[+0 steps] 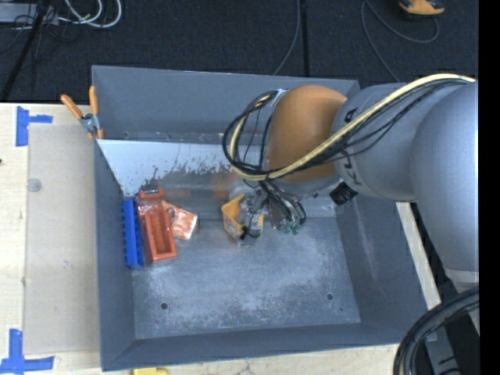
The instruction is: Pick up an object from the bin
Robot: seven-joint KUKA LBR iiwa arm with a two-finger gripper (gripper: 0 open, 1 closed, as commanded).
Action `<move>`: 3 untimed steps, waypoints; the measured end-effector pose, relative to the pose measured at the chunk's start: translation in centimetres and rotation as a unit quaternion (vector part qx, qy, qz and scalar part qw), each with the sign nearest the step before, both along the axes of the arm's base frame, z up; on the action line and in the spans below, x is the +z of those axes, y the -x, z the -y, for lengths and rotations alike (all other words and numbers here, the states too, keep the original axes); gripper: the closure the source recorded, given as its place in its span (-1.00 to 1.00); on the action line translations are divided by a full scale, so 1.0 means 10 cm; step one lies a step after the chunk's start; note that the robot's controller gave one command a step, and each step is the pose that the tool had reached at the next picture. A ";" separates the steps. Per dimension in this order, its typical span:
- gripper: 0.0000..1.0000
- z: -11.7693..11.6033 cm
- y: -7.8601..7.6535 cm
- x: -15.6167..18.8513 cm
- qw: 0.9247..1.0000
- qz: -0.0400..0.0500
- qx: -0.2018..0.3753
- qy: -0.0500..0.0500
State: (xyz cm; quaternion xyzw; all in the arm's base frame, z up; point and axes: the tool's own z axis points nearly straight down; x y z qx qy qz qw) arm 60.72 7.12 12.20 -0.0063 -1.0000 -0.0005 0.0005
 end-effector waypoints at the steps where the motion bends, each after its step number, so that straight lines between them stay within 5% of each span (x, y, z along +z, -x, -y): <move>1: 1.00 -0.05 0.00 0.10 1.000 0.002 0.027 0.000; 2: 1.00 0.00 -0.04 0.59 0.999 -0.002 0.033 0.000; 3: 1.00 0.03 -0.04 1.68 1.000 0.002 0.023 0.000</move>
Offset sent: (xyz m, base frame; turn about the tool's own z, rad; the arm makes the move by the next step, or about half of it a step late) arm 0.0149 -0.0123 0.1529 -0.0841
